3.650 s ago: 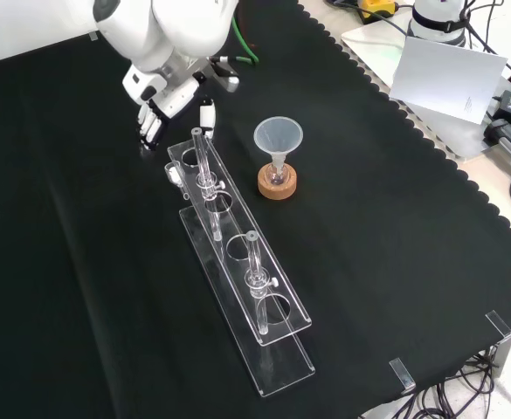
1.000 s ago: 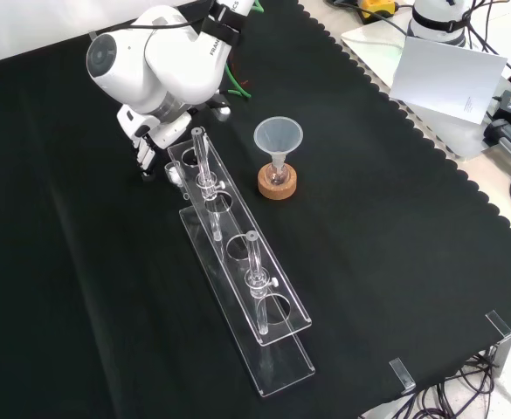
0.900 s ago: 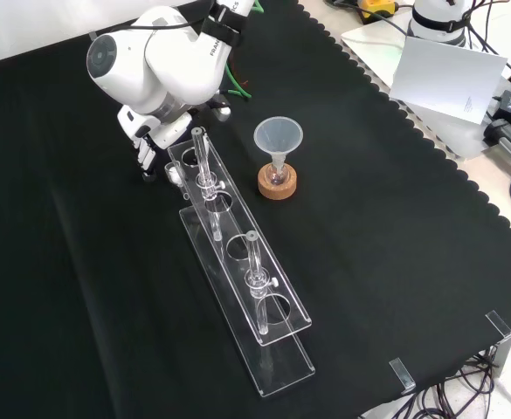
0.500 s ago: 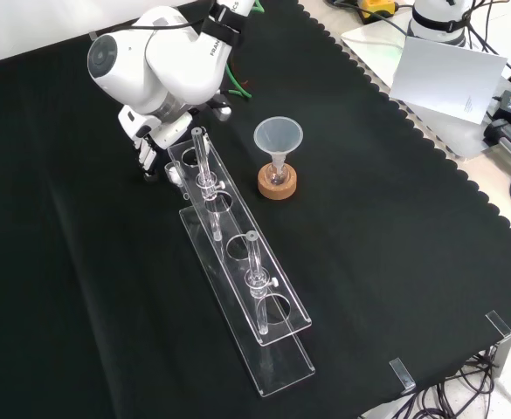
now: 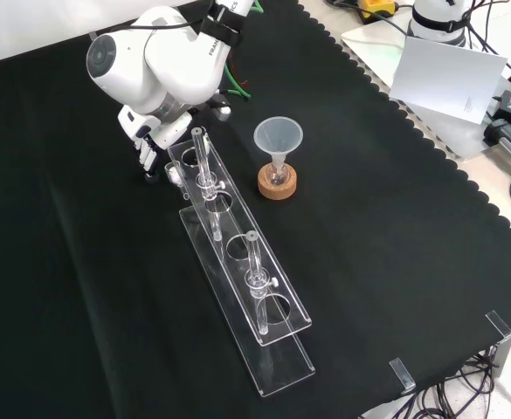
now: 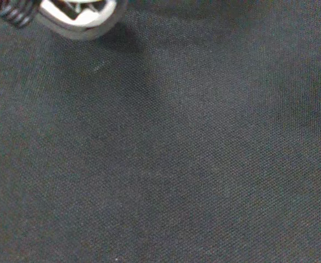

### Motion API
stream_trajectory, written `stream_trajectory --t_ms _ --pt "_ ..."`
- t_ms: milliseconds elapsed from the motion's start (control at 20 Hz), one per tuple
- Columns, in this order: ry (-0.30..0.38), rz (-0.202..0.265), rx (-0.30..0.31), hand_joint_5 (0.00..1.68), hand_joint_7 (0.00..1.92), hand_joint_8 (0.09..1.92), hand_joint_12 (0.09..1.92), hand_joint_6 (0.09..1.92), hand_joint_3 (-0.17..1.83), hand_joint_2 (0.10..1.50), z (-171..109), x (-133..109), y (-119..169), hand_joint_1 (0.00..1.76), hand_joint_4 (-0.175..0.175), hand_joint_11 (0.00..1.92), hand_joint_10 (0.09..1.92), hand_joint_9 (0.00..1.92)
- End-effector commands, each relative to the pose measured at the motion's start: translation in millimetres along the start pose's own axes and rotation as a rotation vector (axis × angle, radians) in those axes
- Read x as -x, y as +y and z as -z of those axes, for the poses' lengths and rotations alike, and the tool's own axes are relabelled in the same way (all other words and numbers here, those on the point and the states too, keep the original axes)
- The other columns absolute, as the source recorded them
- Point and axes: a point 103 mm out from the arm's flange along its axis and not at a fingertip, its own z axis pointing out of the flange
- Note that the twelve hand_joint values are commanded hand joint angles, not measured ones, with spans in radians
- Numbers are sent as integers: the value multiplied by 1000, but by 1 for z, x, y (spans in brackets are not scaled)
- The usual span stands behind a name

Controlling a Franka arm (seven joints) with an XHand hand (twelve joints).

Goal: Pick up the weighing funnel.

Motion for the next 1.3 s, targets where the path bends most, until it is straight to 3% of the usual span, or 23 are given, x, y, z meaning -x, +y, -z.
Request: stream_trajectory --t_ms 50,1150,1300 --pt "-2 -2 -4 668 439 732 1265 689 533 666 -1 1 0 894 4 535 565 715" --pt "-18 -14 -9 771 451 736 1262 724 550 682 -4 0 5 894 22 547 566 717" --pt "-38 -30 -5 925 464 737 1245 672 555 697 -3 -1 5 908 56 572 563 735"
